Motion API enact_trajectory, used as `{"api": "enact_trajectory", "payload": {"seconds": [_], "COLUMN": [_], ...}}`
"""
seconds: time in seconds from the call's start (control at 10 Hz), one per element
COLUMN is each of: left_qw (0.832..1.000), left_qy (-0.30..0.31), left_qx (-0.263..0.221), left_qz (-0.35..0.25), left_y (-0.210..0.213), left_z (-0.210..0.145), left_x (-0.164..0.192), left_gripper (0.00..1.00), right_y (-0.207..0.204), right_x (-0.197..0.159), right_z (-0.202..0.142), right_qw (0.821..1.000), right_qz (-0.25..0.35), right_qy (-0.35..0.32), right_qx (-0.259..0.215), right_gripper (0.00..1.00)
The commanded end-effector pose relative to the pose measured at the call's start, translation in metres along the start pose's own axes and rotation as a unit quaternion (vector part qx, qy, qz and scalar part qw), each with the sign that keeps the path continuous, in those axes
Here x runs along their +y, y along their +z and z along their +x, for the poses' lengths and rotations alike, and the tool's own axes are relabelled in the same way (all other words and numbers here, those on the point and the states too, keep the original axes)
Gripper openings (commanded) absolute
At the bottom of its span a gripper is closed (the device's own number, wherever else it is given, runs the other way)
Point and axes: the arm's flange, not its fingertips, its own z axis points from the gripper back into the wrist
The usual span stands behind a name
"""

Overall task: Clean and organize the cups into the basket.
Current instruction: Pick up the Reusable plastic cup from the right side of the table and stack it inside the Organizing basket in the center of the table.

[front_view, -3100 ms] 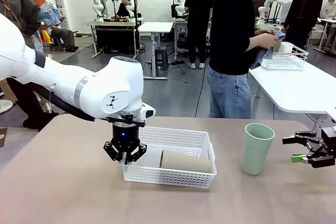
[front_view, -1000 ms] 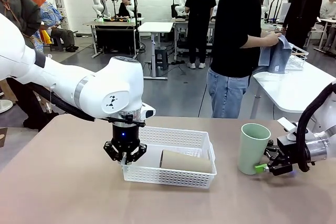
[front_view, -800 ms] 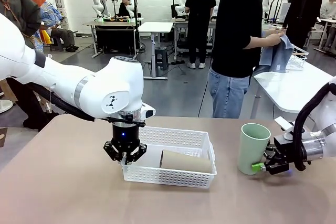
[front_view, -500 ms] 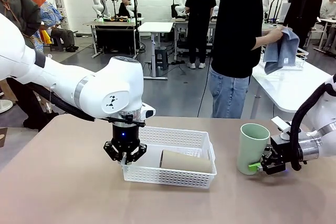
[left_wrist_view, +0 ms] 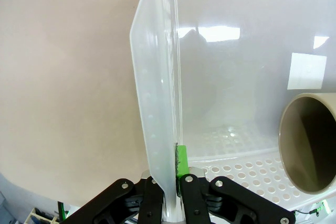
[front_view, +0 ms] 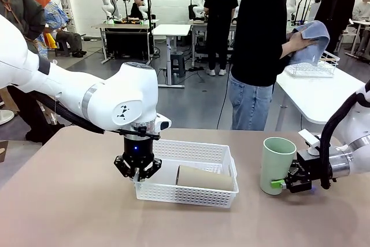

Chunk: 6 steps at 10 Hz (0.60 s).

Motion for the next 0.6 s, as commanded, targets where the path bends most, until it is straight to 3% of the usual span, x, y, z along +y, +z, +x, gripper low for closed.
{"api": "enact_trajectory", "payload": {"seconds": [0.0,0.2,0.5], "left_qw": [1.000,1.000,1.000], "left_qy": [-0.001,-0.001,-0.001], "left_qx": [0.001,0.001,0.001], "left_qz": [0.002,0.002,0.002], "left_y": [-0.002,-0.002,-0.002], "left_z": [0.000,0.000,0.000], "left_x": [0.000,0.000,0.000], "left_gripper": [0.00,0.00,0.00], "right_y": [-0.002,-0.004,0.007], "right_x": [0.011,0.060,0.125], "right_z": [0.009,0.067,0.144], "right_qw": [1.000,0.999,0.999], "right_qz": [-0.007,-0.022,-0.051], "right_qy": [0.004,-0.027,0.011], "right_qx": [-0.003,0.006,-0.009], "right_gripper": [0.22,0.22,0.22]}}
